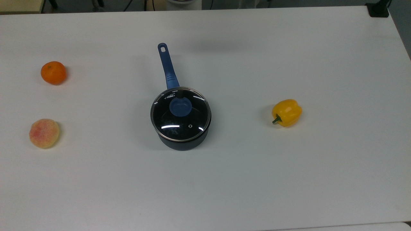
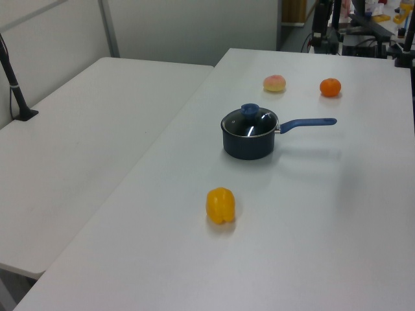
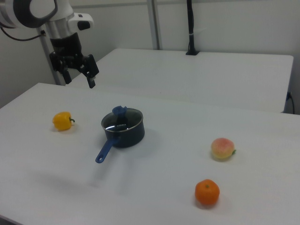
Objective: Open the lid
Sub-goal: 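Move the open gripper down over the blue knob of the glass lid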
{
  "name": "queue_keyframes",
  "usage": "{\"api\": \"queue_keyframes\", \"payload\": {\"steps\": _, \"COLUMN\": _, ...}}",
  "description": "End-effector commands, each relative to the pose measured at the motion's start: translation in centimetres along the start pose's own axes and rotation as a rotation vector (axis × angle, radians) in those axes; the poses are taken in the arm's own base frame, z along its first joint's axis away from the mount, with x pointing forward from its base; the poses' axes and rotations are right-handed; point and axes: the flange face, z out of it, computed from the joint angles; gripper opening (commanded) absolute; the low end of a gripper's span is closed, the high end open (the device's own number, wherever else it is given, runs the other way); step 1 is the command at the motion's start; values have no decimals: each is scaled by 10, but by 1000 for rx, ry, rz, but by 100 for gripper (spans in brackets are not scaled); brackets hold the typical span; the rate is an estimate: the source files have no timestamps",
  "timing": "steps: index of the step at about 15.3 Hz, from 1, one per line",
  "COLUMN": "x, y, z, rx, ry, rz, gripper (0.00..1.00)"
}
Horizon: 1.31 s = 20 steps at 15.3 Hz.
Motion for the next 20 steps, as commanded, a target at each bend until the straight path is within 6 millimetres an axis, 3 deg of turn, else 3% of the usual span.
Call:
{"api": "queue_keyframes", "payload": {"steps": 1, "x": 13, "y": -4, "z": 13, "rx": -3, "ry": 60, "rz": -1, "gripper": 100}}
{"api": "queue_keyframes", "payload": {"steps": 8, "x": 56, "y": 0, "z": 64, "rx": -27, "ry": 164, "rz": 76, "gripper": 100}}
{"api": "queue_keyframes", "payload": {"steps": 11, "x": 68, "y": -1, "z": 101, "rx": -73, "ry": 223, "rz": 150, "gripper": 100}}
{"api": "queue_keyframes", "payload": {"steps": 20, "x": 101, "y": -28, "z": 189, "rx": -127, "ry": 288, "rz": 216, "gripper": 100}}
